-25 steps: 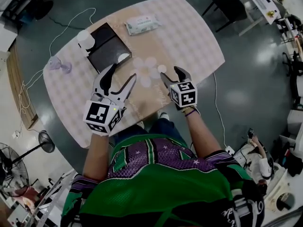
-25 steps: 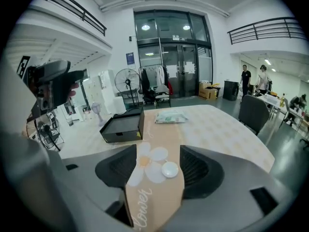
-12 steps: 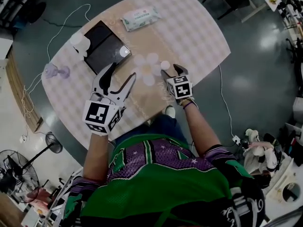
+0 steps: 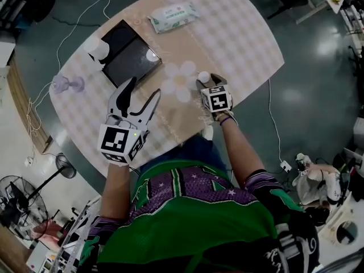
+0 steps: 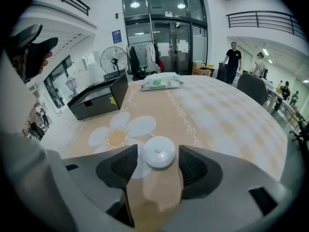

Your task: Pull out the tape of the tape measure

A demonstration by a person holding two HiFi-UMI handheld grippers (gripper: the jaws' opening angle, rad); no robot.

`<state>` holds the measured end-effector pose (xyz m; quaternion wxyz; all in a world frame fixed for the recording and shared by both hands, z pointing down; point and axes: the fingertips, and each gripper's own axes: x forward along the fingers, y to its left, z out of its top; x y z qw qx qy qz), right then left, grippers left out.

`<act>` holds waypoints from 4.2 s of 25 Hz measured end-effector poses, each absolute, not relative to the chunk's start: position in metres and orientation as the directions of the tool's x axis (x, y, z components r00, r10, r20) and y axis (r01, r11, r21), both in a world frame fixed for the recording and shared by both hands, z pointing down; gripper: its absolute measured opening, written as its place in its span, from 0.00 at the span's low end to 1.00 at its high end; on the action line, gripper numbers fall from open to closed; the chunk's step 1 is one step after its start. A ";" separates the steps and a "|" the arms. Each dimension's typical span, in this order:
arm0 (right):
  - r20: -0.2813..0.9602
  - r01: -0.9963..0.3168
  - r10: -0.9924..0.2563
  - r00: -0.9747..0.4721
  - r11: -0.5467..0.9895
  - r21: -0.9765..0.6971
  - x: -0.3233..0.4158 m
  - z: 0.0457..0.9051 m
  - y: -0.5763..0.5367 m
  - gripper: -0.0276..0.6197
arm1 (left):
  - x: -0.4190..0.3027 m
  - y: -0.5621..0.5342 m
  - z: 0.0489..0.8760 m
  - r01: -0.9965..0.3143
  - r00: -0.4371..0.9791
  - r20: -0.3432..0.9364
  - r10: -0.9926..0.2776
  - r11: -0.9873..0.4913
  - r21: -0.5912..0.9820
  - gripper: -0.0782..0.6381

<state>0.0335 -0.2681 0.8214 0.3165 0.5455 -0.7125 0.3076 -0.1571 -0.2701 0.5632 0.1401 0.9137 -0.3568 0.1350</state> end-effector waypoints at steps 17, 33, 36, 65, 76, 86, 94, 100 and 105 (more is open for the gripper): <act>0.817 -0.973 -0.551 -0.170 0.224 -0.052 0.033 0.830 -0.275 0.38 | -0.171 -0.267 0.557 -0.719 0.687 0.326 -0.650 -0.673 0.173 0.52; 0.738 -0.931 -0.621 -0.263 0.363 -0.026 0.024 0.727 -0.264 0.38 | -0.182 -0.263 0.518 -0.720 0.693 0.224 -0.685 -0.675 0.163 0.52; 0.702 -0.903 -0.627 -0.339 0.425 -0.056 0.025 0.697 -0.270 0.38 | -0.172 -0.264 0.506 -0.736 0.676 0.203 -0.708 -0.662 0.143 0.52; 0.350 -0.663 -0.583 -0.733 0.728 -0.173 0.077 0.416 -0.239 0.38 | -0.039 -0.237 0.377 -0.756 0.650 0.083 -0.756 -0.653 -0.031 0.51; 0.372 -0.577 -0.495 -0.785 0.803 -0.150 0.044 0.416 -0.230 0.38 | -0.019 -0.238 0.390 -0.702 0.688 0.120 -0.716 -0.698 -0.144 0.49; 0.399 -0.521 -0.434 -0.808 0.842 -0.139 0.027 0.416 -0.220 0.38 | -0.011 -0.230 0.393 -0.669 0.714 0.132 -0.688 -0.725 -0.163 0.49; 0.419 -0.494 -0.405 -0.813 0.860 -0.126 0.023 0.416 -0.207 0.38 | -0.006 -0.219 0.392 -0.645 0.731 0.136 -0.668 -0.743 -0.179 0.45; 0.429 -0.490 -0.404 -0.808 0.865 -0.109 0.025 0.418 -0.198 0.38 | 0.005 -0.200 0.397 -0.592 0.775 0.140 -0.617 -0.785 -0.185 0.28; 0.426 -0.495 -0.410 -0.807 0.863 -0.106 0.026 0.416 -0.193 0.38 | 0.010 -0.191 0.397 -0.571 0.793 0.137 -0.594 -0.803 -0.172 0.21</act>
